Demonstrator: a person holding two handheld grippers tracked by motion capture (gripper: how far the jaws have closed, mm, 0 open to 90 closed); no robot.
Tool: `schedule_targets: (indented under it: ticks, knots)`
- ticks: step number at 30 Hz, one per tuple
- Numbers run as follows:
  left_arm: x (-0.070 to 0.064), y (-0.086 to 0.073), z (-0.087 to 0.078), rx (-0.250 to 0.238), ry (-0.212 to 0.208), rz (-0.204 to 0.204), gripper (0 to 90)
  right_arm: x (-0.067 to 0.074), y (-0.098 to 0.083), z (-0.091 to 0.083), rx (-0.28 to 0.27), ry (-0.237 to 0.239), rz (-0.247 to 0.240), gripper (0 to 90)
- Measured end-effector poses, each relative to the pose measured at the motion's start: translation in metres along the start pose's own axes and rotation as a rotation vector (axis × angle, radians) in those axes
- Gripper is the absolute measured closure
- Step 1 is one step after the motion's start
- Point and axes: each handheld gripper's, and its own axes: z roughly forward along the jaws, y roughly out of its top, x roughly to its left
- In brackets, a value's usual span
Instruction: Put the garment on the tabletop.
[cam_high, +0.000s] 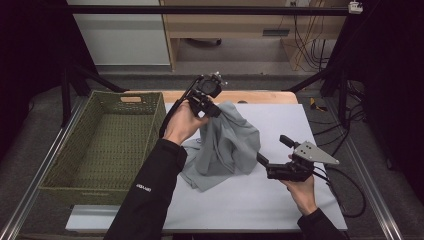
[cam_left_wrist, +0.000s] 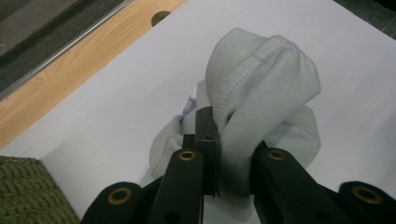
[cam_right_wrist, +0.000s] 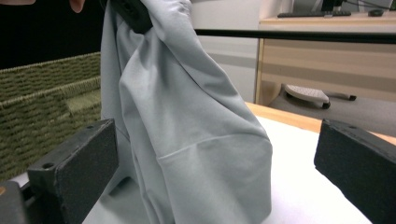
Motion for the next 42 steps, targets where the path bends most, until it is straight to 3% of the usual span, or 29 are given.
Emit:
schedule_targets:
  ticks: [3,4,5,10,11,12,13,15,18,20,24,26,28,30,31,32,36,37,39,40,42]
  knots:
    - [0.000,-0.007,0.007,-0.003,-0.008,-0.001,82.1,-0.002,-0.005,-0.004,0.001,0.004,-0.001,0.4]
    - [0.000,-0.009,0.009,0.000,-0.011,0.009,82.1,-0.005,-0.007,-0.005,-0.003,0.009,-0.027,0.4]
    - [-0.001,-0.011,0.011,-0.002,-0.015,0.007,82.1,-0.003,-0.008,-0.007,0.010,0.009,0.004,0.4]
    - [-0.005,-0.019,0.024,0.011,-0.026,0.016,82.1,-0.008,-0.018,-0.014,0.018,0.001,0.010,0.4]
    - [-0.005,-0.020,0.026,0.025,-0.034,0.029,82.1,-0.008,-0.020,-0.016,0.021,0.004,0.032,0.4]
    - [-0.007,-0.021,0.030,0.027,-0.034,0.024,82.1,-0.012,-0.022,-0.016,0.020,-0.001,0.000,0.4]
    - [-0.007,-0.023,0.033,0.029,-0.036,0.024,82.1,-0.011,-0.023,-0.017,0.034,-0.008,0.031,0.4]
    - [-0.008,-0.025,0.038,0.043,-0.045,0.037,82.0,-0.012,-0.026,-0.019,0.037,-0.008,0.035,0.4]
    - [-0.010,-0.029,0.047,0.059,-0.051,0.046,81.9,-0.016,-0.029,-0.019,0.031,-0.008,0.006,0.4]
    - [-0.011,-0.031,0.052,0.066,-0.059,0.047,81.8,-0.014,-0.029,-0.019,0.040,-0.009,0.033,0.4]
    - [-0.011,-0.037,0.061,0.082,-0.067,0.039,81.1,-0.014,-0.033,-0.019,0.052,-0.014,0.029,0.4]
    - [-0.009,-0.039,0.063,0.088,-0.079,0.056,80.1,-0.014,-0.034,-0.019,0.056,-0.016,0.030,0.4]
    - [-0.009,-0.040,0.062,0.072,-0.085,0.050,75.5,-0.014,-0.033,-0.019,0.055,-0.010,0.036,0.4]
    - [-0.009,-0.040,0.060,0.055,-0.091,0.046,64.1,-0.018,-0.035,-0.019,0.053,-0.010,-0.015,0.4]
    - [-0.010,-0.040,0.058,0.037,-0.088,0.036,57.8,-0.017,-0.034,-0.019,0.057,-0.007,-0.007,0.4]
    - [-0.009,-0.040,0.056,0.026,-0.091,0.025,52.0,-0.014,-0.033,-0.019,0.060,-0.013,0.040,0.4]
    - [-0.006,-0.042,0.042,-0.040,-0.122,0.000,40.9,-0.015,-0.034,-0.019,0.058,-0.015,0.032,0.4]
    - [-0.006,-0.043,0.039,-0.069,-0.111,-0.009,39.2,-0.014,-0.034,-0.019,0.059,-0.011,0.041,0.4]
    - [-0.007,-0.046,0.032,-0.097,-0.077,0.011,31.1,-0.017,-0.035,-0.019,0.056,-0.014,-0.006,0.4]
    - [-0.008,-0.047,0.028,-0.112,-0.080,0.010,28.9,-0.018,-0.035,-0.019,0.061,-0.011,-0.015,0.4]
    - [-0.009,-0.051,0.022,-0.162,-0.066,-0.005,24.1,-0.015,-0.033,-0.019,0.056,-0.020,0.035,0.3]
